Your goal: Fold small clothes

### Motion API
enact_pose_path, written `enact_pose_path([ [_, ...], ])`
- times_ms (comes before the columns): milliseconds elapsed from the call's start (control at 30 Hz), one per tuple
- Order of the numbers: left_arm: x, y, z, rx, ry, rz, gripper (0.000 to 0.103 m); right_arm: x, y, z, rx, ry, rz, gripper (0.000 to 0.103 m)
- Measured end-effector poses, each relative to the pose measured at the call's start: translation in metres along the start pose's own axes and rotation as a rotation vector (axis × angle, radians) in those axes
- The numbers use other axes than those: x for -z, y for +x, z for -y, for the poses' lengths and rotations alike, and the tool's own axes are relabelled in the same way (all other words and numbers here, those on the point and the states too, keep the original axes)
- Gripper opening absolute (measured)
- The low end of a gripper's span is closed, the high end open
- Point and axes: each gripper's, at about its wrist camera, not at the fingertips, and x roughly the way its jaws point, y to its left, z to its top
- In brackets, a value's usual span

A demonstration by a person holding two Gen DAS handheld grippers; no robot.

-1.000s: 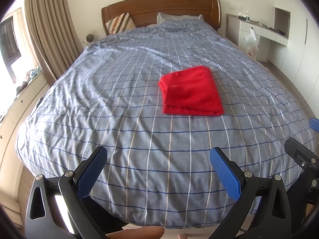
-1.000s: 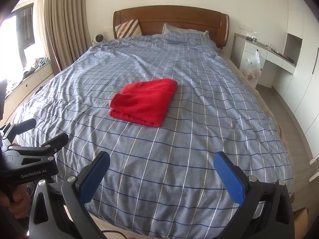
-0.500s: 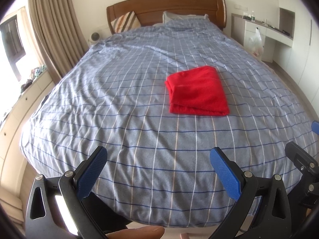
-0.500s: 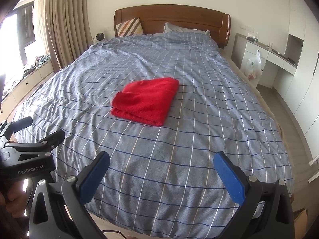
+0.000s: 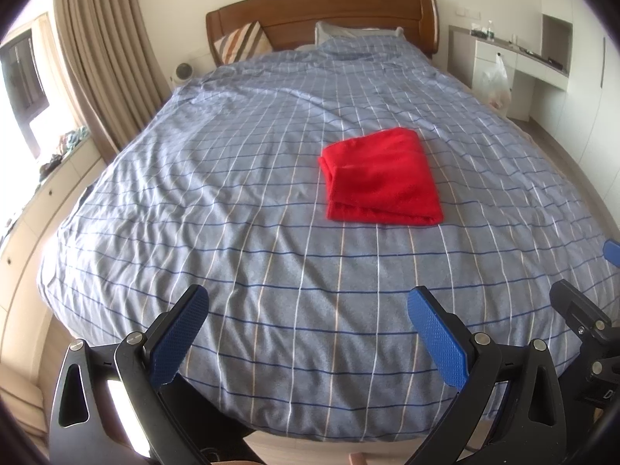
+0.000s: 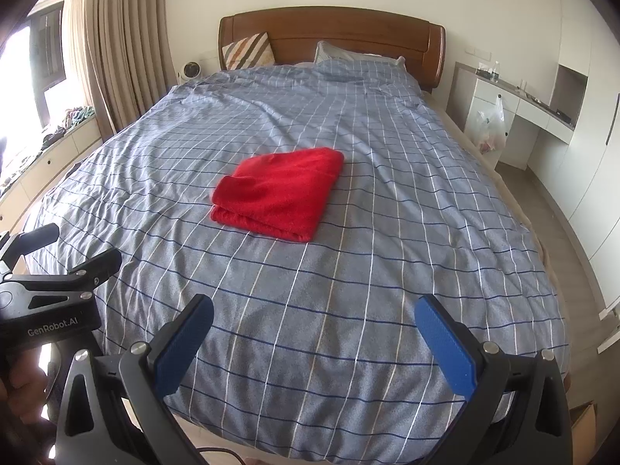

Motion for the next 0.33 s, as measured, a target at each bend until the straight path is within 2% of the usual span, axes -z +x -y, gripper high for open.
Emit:
enact_pose_path([
  [333,0.0001,-0.0031,0.0025,-0.002,0.010,0.014,0.103,0.0013,-0.0009,0.0014,-0.003,0.007,0.004,0.102],
])
